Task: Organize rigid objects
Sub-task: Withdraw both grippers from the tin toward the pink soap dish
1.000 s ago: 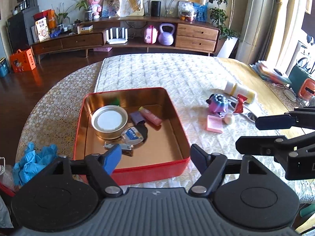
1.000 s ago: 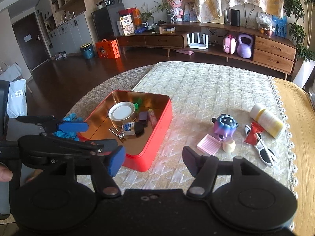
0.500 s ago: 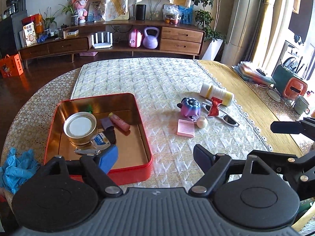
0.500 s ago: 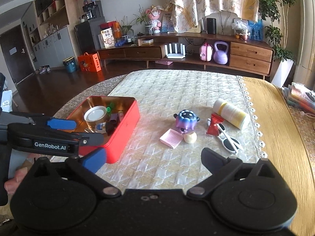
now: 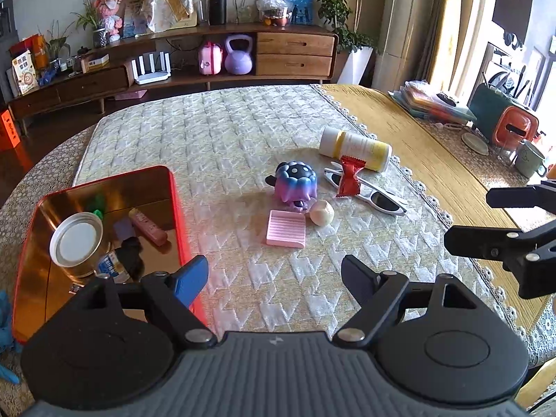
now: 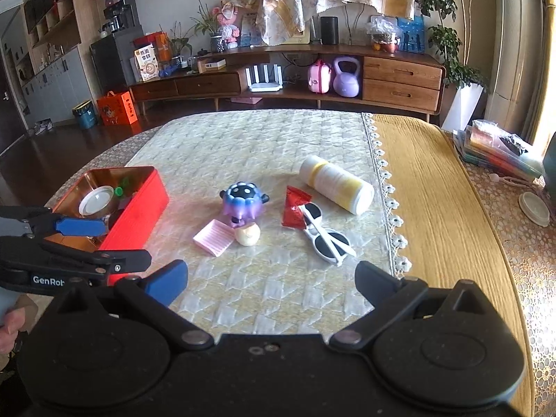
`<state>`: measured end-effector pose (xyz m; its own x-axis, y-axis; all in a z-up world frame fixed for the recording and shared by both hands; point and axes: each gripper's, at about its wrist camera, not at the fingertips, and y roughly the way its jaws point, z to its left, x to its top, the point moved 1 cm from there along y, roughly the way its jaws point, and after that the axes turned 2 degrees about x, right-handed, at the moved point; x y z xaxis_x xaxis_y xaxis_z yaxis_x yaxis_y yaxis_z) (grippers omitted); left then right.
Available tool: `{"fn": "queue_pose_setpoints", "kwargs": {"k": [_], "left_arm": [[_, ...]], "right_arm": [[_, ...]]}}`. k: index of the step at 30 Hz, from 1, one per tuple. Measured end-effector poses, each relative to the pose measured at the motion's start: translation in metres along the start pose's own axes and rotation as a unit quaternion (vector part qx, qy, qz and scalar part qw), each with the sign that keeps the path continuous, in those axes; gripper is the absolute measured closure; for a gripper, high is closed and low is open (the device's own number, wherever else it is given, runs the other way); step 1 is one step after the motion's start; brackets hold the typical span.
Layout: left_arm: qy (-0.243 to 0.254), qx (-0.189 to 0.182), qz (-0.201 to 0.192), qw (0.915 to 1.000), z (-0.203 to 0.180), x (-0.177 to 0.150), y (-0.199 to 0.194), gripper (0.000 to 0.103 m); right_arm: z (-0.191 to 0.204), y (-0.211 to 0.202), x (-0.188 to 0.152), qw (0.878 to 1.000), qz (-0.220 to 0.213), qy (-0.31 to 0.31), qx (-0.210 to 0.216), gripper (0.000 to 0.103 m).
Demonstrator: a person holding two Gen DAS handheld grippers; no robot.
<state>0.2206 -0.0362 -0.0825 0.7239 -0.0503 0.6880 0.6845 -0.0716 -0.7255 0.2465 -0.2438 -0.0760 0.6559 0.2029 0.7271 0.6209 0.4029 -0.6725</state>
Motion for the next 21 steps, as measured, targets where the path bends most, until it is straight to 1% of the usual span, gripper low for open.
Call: {"fn": "queue_pose_setpoints", "kwargs": {"k": [7,11,17,21], "left_arm": [[0.014,0.003,0.007,0.9999,-0.016,0.004,0.033,0.019],[0.022,0.013,0.007,0.9997,-0.023,0.006,0.048,0.019],[0.029,0.023,0.008,0.9993,-0.031,0.005,0.071,0.019],[0.034,0.023,0.012,0.9991,-0.033,0.003,0.085,0.019]], "right_arm": [[-0.02,0.023,0.007,1.0,0.013,-0.014,-0.006,0.0],[-0.028,0.037,0.013,1.0,0.012,-0.016,-0.003,0.0],[-0.032,0.056,0.019,0.999,0.016,-0.028,0.005,0.001],[-0.03,0.071,0.024,0.999,0.018,-0.041,0.011,0.003]]}}
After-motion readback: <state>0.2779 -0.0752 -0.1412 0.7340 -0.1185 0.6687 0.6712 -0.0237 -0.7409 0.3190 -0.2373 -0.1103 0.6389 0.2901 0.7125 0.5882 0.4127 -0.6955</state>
